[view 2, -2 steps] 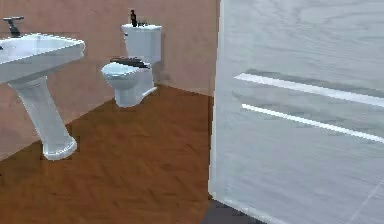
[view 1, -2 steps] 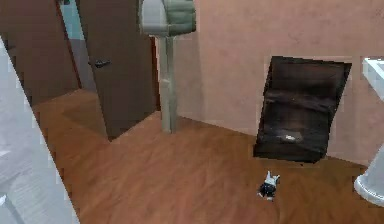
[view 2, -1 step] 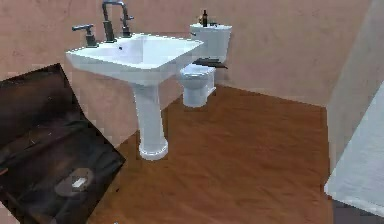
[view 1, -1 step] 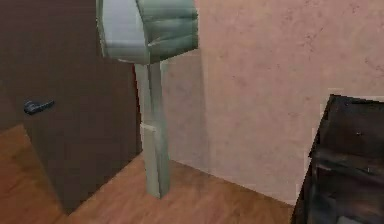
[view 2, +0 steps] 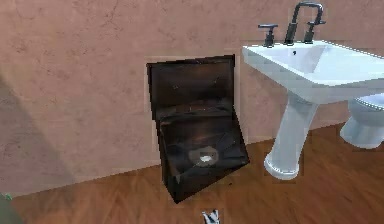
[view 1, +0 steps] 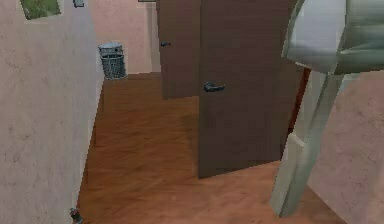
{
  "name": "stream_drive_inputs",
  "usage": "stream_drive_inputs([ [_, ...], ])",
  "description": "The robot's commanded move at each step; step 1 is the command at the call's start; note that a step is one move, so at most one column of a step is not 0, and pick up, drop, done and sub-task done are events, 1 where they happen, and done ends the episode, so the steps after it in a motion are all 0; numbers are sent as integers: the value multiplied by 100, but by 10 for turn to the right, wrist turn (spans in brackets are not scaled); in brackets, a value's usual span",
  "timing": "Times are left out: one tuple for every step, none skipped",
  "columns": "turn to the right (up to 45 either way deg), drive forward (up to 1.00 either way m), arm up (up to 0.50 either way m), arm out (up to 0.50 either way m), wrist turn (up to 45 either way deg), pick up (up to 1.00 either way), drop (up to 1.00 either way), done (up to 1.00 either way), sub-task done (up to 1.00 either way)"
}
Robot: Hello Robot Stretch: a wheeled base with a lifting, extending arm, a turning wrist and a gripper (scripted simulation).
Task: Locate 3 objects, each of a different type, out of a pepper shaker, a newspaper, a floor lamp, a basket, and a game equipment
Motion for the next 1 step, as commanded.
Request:
stream_drive_inputs([
  [-150, 0, 0, 0, 0, 0, 0, 0, 0],
])
